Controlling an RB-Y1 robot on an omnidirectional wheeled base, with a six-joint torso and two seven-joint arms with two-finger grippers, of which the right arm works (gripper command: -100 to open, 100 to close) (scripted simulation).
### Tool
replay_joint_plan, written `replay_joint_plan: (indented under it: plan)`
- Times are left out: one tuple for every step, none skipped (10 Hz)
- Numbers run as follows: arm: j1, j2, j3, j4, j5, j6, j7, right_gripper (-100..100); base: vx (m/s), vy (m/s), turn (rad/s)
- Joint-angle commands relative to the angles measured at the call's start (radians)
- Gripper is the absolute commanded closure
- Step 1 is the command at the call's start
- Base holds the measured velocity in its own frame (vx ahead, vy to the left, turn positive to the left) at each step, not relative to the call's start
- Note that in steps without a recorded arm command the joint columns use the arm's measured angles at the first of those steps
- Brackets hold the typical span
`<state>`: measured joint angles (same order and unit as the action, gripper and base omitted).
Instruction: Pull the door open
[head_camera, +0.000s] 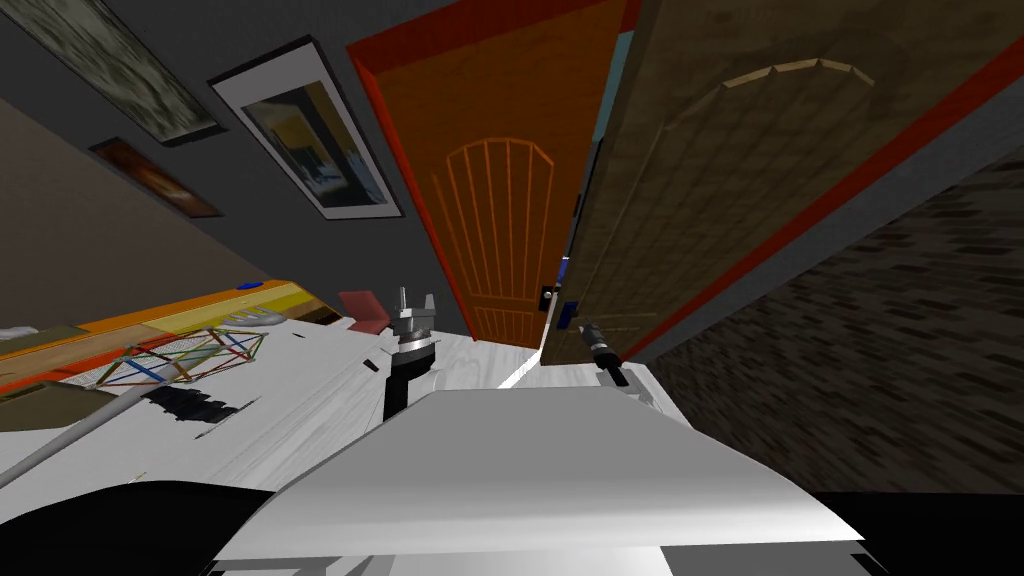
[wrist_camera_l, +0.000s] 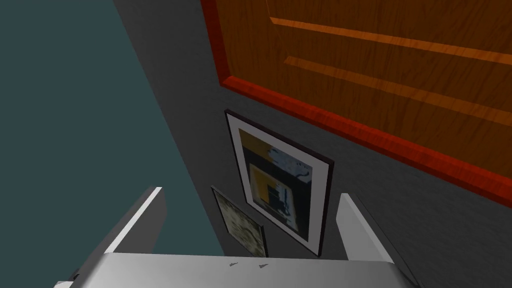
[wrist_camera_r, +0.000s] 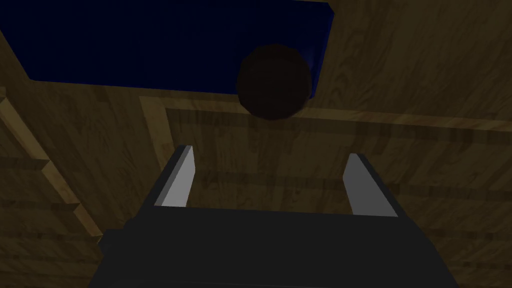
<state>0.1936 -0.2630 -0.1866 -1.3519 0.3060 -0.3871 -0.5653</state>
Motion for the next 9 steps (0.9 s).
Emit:
replay_joint_plan:
  plan:
    - [0.009, -0.005, 0.021, -0.019, 0.007, -0.009, -0.018, -100, -0.183, -0.002, 0.078]
    - [0.014, -0.007, 0.034, -0.029, 0.011, -0.015, -0.028, -100, -0.211, -0.007, 0.071]
    - [0.007, -0.008, 0.025, -0.016, 0.007, -0.015, -0.021, -100, -0.096, -0.003, 0.01]
    - [-0.005, -0.006, 0.022, -0.006, 0.004, -0.011, -0.015, -100, 0.08, -0.021, 0.023]
    - [-0.008, -0.005, 0.02, -0.003, 0.003, -0.01, -0.012, -100, 0.174, -0.014, 0.033]
    - [-0.016, -0.003, 0.018, 0.003, 0.0, -0.008, -0.008, -100, 0.2, -0.007, 0.027]
    - [-0.024, -0.001, 0.016, 0.009, -0.002, -0.006, -0.003, -100, 0.208, -0.009, 0.029]
    - [-0.03, 0.0, 0.014, 0.013, -0.004, -0.004, 0.001, -100, 0.198, -0.008, 0.031]
    - [-0.026, -0.001, 0.015, 0.011, -0.002, -0.007, -0.002, -100, 0.091, -0.005, 0.01]
